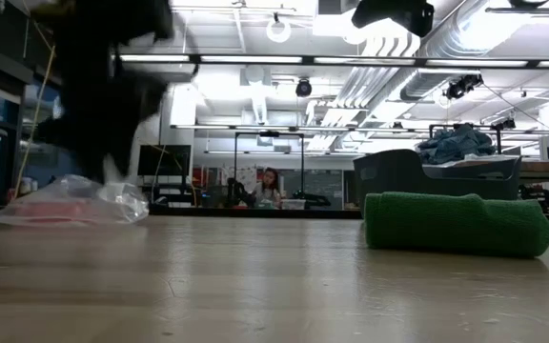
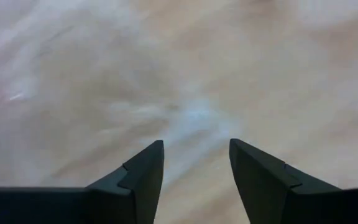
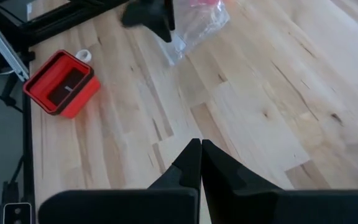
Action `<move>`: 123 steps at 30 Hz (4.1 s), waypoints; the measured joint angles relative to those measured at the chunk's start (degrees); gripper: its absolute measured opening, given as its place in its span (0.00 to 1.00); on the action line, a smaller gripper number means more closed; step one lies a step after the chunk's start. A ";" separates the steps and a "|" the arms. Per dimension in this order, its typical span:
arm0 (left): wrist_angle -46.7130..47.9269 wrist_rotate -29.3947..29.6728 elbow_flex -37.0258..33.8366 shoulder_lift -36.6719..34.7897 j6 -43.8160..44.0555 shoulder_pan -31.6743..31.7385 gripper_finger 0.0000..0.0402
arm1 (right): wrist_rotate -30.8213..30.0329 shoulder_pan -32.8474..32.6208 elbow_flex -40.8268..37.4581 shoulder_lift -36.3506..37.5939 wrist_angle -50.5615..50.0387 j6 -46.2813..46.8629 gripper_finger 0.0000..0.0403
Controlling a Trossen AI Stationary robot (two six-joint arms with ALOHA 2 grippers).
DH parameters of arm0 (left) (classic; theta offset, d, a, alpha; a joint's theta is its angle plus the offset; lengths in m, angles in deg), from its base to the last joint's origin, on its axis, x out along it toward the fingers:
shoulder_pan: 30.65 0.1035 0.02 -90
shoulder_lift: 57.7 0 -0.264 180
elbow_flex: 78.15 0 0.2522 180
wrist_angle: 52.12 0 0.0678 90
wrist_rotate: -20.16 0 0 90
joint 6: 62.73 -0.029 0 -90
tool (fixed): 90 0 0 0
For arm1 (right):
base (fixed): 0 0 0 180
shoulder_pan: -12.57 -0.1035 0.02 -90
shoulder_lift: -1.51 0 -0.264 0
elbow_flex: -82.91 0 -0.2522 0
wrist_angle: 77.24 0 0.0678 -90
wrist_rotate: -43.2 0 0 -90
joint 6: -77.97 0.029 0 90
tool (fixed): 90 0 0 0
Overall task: Roll bandage
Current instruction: Put the rolled green bandage into the transparent zip bag
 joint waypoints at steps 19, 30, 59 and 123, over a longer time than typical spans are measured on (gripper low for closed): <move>17.78 10.73 -7.61 -10.35 41.49 -12.60 0.43 | -0.04 -0.52 0.00 0.00 -3.93 1.37 0.00; 9.46 11.80 -16.49 -11.87 48.39 -12.93 0.44 | 0.95 -0.50 0.00 0.00 -3.90 1.35 0.00; -10.61 16.86 -1.37 -12.19 22.23 -15.01 0.00 | 5.94 -2.56 0.00 3.23 -3.68 2.43 0.00; -10.14 12.29 41.10 8.62 -9.17 6.17 0.00 | -19.37 -0.88 47.91 -20.15 -29.04 -35.13 0.44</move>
